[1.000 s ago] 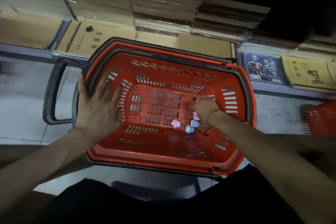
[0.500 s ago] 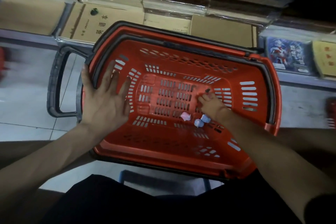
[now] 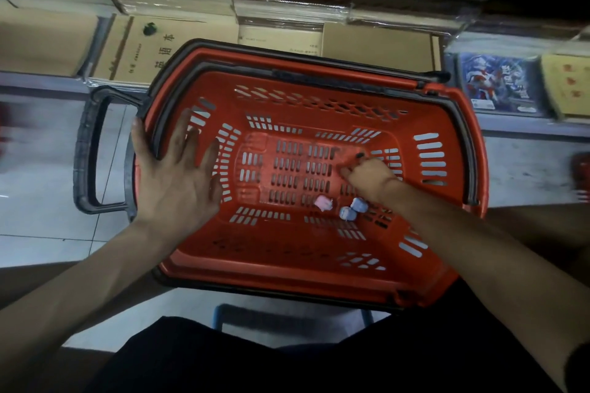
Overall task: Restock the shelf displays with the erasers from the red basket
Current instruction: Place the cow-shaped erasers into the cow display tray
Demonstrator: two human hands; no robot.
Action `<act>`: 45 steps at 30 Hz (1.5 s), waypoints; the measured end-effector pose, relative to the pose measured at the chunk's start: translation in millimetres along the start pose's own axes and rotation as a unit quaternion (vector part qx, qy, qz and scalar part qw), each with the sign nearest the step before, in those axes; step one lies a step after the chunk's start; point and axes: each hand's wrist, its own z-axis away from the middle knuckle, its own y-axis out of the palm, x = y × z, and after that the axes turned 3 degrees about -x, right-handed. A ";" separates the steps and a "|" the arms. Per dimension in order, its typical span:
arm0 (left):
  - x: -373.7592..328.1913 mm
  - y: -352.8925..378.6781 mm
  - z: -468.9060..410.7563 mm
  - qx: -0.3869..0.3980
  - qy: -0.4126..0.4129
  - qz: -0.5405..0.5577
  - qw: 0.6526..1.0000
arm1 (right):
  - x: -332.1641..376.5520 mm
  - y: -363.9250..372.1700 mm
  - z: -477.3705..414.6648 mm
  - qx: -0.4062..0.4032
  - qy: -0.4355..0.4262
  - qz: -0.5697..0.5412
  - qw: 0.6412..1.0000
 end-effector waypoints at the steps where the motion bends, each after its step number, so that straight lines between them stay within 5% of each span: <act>1: -0.4 -0.4 -1.5 0.004 -0.002 -0.005 1.000 | 4.9 -6.1 0.5 -0.012 0.005 -0.030 0.999; 6: -0.9 -0.7 -8.3 0.001 -0.006 0.006 1.000 | 43.1 -34.2 4.4 0.001 -0.028 -0.147 0.989; 16: 1.5 0.1 -15.2 0.000 -0.005 0.014 1.000 | 74.8 -31.1 -8.5 -0.009 -0.082 0.028 0.996; 27: 3.5 1.0 -23.2 -0.002 0.005 -0.007 1.000 | 47.3 -37.6 -11.9 -0.024 -0.010 -0.048 0.999; 45: 4.8 -21.9 -73.5 0.060 -0.022 0.030 0.998 | -36.4 -195.9 45.7 -0.417 0.096 -0.170 0.888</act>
